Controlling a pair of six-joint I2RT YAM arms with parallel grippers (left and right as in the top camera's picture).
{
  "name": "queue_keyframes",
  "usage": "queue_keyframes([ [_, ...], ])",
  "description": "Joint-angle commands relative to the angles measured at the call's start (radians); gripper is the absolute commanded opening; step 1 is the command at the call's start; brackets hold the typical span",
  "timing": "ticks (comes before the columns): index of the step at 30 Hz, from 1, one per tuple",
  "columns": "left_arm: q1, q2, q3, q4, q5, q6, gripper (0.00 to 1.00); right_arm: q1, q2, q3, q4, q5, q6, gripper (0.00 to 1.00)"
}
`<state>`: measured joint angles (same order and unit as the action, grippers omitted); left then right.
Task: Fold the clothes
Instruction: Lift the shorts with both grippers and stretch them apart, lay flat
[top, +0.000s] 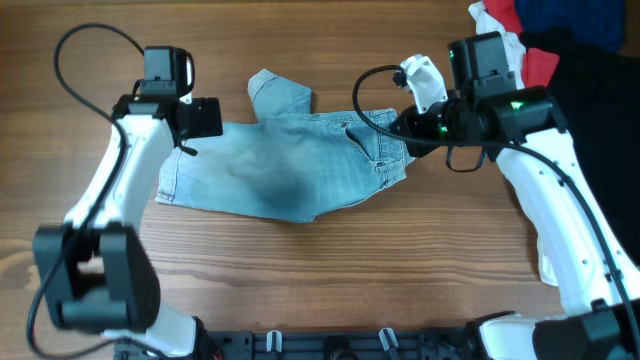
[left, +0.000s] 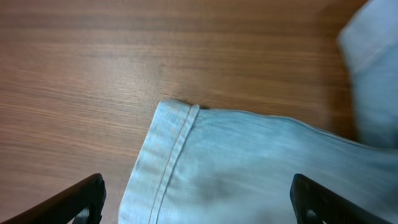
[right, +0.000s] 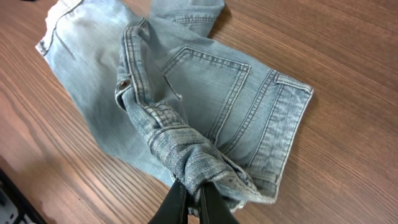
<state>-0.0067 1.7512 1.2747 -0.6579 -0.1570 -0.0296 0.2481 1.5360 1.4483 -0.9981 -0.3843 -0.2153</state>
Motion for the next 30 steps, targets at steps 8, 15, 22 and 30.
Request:
queue_keyframes([
  [8, 0.082, 0.189, 0.008, 0.208, 0.044, 0.174, 0.95, 0.001, 0.095, 0.016, 0.036, -0.016, -0.019, 0.04],
  [15, 0.082, 0.257, 0.008, 0.206, 0.116, 0.209, 0.46, 0.001, 0.095, 0.016, 0.044, -0.016, -0.016, 0.04],
  [22, 0.082, 0.172, 0.015, 0.197, 0.085, 0.140, 0.04, -0.001, 0.094, 0.037, 0.130, -0.015, 0.016, 0.04],
  [30, 0.082, -0.472, 0.022, 0.178, -0.032, 0.039, 0.04, 0.000, -0.008, 0.349, -0.014, 0.034, 0.035, 0.04],
])
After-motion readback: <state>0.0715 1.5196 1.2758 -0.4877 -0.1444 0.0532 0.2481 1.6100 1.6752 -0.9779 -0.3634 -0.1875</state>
